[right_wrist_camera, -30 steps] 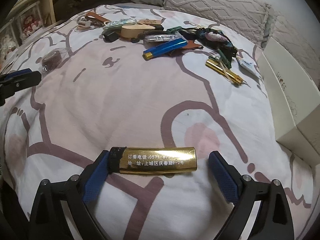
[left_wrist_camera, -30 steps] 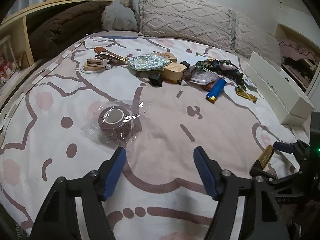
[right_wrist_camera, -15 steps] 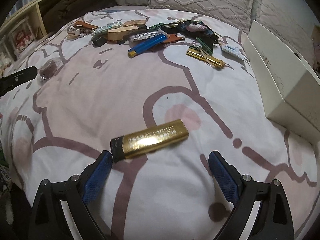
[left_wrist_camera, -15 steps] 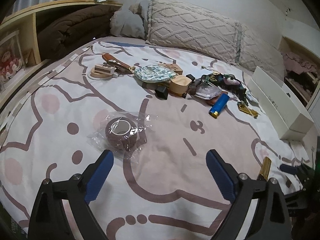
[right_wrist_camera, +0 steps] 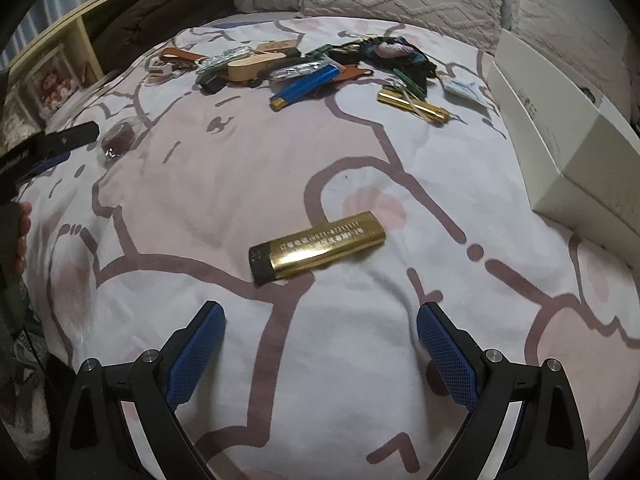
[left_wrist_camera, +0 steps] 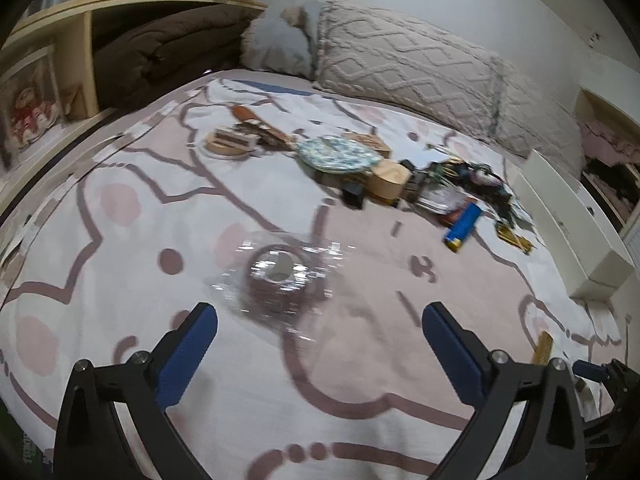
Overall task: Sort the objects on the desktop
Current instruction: 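Raise the open right gripper from the lighter while the left hovers over the tape roll, then lower the right gripper onto the gold lighter while the left descends to the wrapped tape roll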
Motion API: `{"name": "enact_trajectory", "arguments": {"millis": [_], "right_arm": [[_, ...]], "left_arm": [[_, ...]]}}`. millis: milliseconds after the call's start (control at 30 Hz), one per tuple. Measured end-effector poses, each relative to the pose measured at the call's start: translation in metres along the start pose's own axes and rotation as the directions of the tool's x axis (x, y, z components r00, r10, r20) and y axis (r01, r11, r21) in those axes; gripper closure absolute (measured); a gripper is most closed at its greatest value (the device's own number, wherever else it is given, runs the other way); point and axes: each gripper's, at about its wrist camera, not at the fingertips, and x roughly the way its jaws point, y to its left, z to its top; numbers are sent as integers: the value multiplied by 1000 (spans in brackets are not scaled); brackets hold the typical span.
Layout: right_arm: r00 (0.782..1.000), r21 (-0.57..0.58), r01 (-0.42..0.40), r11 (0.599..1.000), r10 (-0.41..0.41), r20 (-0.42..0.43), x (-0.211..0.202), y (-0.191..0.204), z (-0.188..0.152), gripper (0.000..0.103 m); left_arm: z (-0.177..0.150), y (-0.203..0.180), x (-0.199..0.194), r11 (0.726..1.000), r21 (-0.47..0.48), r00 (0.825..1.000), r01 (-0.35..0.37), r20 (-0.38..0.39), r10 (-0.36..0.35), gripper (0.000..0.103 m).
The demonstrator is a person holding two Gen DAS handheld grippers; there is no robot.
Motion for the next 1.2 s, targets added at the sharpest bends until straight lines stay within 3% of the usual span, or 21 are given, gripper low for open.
{"name": "enact_trajectory", "arguments": {"millis": [300, 667, 800, 967, 1100, 1200], "right_arm": [[1000, 19, -6, 1000, 6, 14, 6, 2, 6, 6], [999, 66, -33, 997, 31, 28, 5, -3, 11, 6], [998, 45, -58, 997, 57, 34, 5, -8, 14, 6], [995, -15, -91, 996, 91, 31, 5, -17, 25, 6], [989, -36, -141, 989, 142, 31, 6, -28, 37, 6], [983, -51, -182, 982, 183, 24, 11, -32, 44, 6]], "left_arm": [[20, 15, 25, 996, -91, 999, -16, -45, 11, 0], [36, -3, 82, 993, 37, 986, -109, -124, 113, 0], [32, 4, 90, 999, 32, 987, -41, -157, 46, 2], [23, -1, 79, 987, 29, 972, 158, -182, -150, 2], [9, -14, 72, 971, 89, 958, 223, -205, -201, 2], [0, -22, 65, 965, 129, 958, 228, -205, -199, 2]]}}
